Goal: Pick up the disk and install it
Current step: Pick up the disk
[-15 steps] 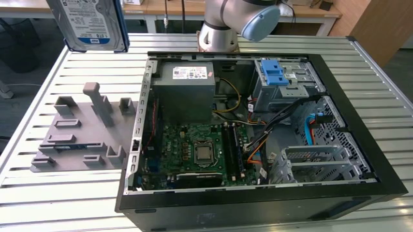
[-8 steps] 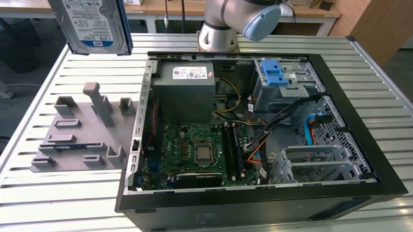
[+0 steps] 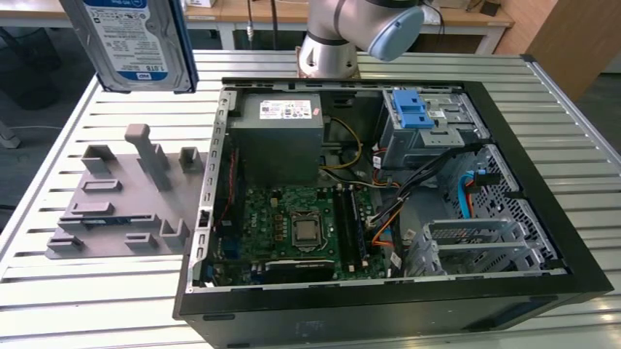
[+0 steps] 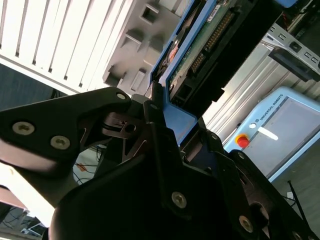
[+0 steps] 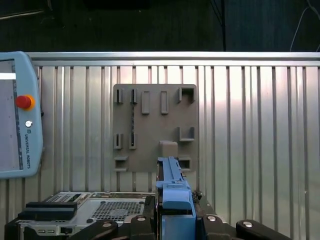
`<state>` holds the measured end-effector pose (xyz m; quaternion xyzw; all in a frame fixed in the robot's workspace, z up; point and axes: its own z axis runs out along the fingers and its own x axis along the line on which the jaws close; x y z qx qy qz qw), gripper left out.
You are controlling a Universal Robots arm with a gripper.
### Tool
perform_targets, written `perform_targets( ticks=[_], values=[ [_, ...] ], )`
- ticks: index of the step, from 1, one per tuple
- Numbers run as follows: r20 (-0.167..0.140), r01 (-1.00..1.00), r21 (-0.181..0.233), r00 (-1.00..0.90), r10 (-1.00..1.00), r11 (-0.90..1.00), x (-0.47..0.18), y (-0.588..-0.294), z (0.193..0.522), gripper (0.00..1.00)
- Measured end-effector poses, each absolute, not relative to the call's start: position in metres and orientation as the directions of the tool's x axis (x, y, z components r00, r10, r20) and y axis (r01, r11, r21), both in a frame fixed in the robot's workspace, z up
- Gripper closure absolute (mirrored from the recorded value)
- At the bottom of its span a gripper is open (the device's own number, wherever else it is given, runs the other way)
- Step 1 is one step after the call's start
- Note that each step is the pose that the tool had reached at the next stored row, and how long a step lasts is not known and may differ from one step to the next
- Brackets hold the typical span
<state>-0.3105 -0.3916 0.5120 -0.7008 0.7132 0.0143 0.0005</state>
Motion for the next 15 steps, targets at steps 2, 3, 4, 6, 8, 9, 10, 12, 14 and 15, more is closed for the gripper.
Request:
perform_targets(
  ticks=[2, 3, 4, 6, 8, 9, 10, 12, 14, 15],
  values=[
    [-0.035, -1.000, 0.020, -0.018, -0.999, 0.017, -0.310, -0.395, 0.512, 0.63],
    [-0.036, -1.000, 0.020, -0.018, -0.999, 0.017, -0.308, -0.396, 0.512, 0.63],
    [-0.036, -1.000, 0.020, -0.018, -0.999, 0.017, -0.306, -0.397, 0.512, 0.63],
    [-0.036, -1.000, 0.020, -0.018, -0.999, 0.017, -0.302, -0.399, 0.512, 0.63],
    [-0.036, -1.000, 0.020, -0.018, -0.999, 0.017, -0.297, -0.401, 0.512, 0.63],
    [-0.036, -1.000, 0.020, -0.018, -0.999, 0.017, -0.294, -0.401, 0.512, 0.63],
    [-0.036, -1.000, 0.020, -0.018, -0.999, 0.017, -0.291, -0.402, 0.512, 0.63],
    [-0.036, -1.000, 0.021, -0.018, -0.999, 0.017, -0.285, -0.403, 0.512, 0.63],
    [-0.036, -1.000, 0.021, -0.018, -0.999, 0.017, -0.279, -0.403, 0.512, 0.63],
    [-0.036, -1.000, 0.021, -0.018, -0.999, 0.017, -0.276, -0.403, 0.512, 0.63]
  ],
)
